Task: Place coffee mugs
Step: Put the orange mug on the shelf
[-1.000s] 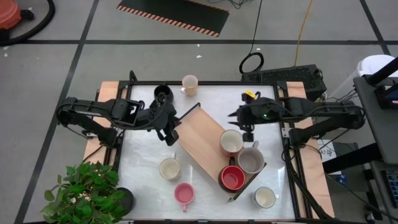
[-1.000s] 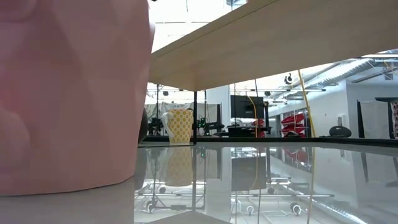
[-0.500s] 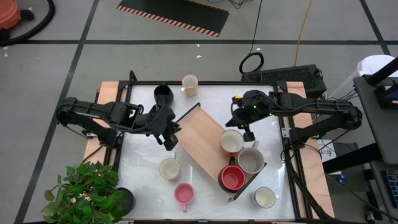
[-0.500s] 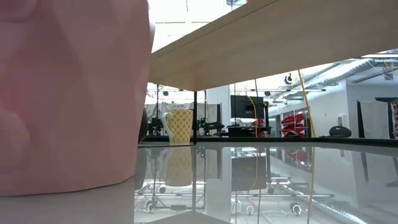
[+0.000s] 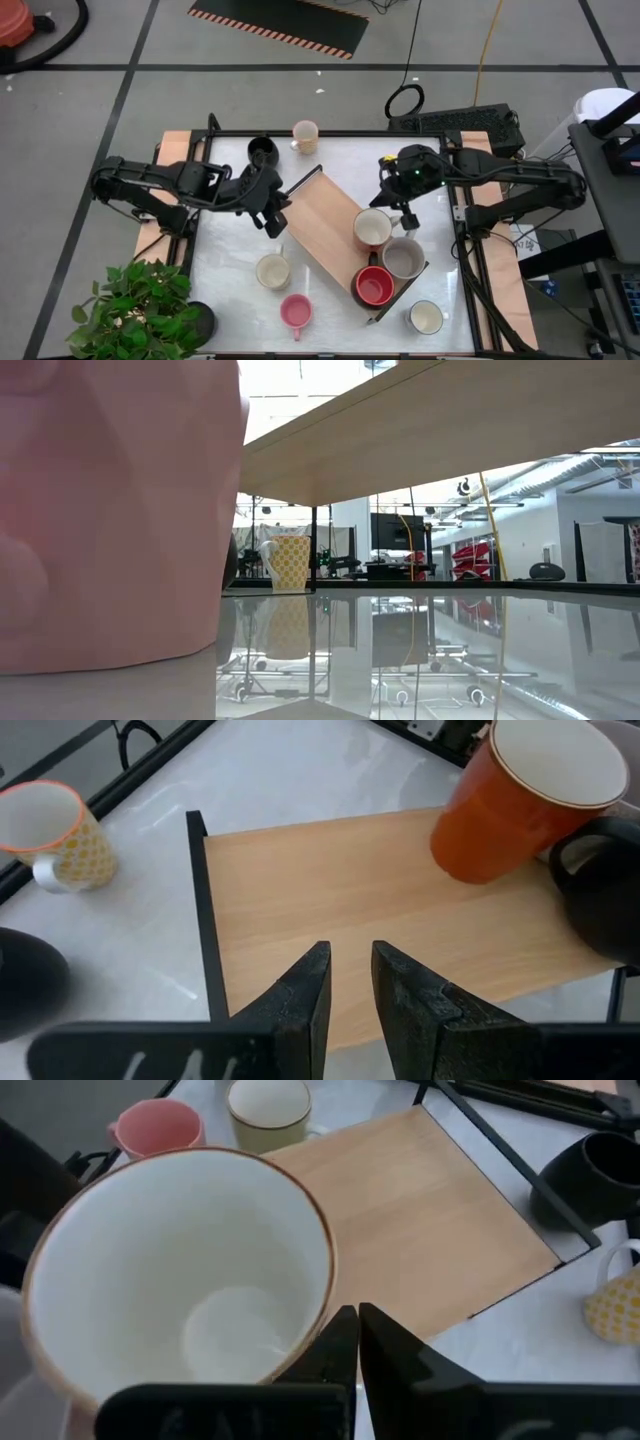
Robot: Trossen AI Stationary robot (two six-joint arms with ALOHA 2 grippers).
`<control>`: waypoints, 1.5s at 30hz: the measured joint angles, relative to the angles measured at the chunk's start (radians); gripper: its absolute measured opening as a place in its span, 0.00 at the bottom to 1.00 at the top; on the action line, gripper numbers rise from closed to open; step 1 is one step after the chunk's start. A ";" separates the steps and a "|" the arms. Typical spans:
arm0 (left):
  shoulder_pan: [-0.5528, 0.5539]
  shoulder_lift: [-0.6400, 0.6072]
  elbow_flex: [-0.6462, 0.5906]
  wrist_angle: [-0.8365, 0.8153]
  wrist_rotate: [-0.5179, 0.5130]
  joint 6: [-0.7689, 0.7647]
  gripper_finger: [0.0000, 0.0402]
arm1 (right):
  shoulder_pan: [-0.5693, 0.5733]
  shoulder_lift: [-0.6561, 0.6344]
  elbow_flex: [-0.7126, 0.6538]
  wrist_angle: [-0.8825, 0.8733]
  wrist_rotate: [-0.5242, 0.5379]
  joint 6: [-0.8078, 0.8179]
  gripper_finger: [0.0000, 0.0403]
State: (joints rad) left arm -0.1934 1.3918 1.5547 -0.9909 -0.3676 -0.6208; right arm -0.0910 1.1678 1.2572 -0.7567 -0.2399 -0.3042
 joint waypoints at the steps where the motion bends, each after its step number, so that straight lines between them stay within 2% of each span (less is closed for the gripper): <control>1: 0.003 0.000 0.000 0.000 0.000 0.003 0.20 | 0.000 -0.005 0.000 -0.006 -0.001 0.000 0.00; 12: 0.017 0.000 0.000 0.000 0.000 0.016 0.20 | -0.008 -0.047 0.000 -0.011 0.000 -0.007 0.00; 20: 0.017 0.000 0.000 0.000 0.000 0.011 0.20 | -0.026 0.039 0.000 0.057 -0.005 -0.013 0.00; 24: 0.017 0.000 0.000 0.000 0.000 -0.010 0.20 | -0.025 0.066 0.000 0.070 -0.075 -0.030 0.00; 38: 0.016 0.000 0.000 0.000 -0.001 -0.027 0.20 | -0.028 0.048 0.000 0.018 -0.144 -0.060 0.00; 41: 0.016 0.000 0.000 0.000 0.000 -0.017 0.20 | -0.028 0.036 0.000 0.005 -0.135 -0.063 0.00; 45: 0.011 0.000 0.000 -0.002 0.014 -0.020 0.20 | -0.032 0.018 0.004 -0.007 -0.066 -0.082 0.00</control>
State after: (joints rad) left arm -0.1823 1.3918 1.5547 -0.9931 -0.3532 -0.6411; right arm -0.1229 1.1860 1.2613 -0.7638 -0.3061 -0.3863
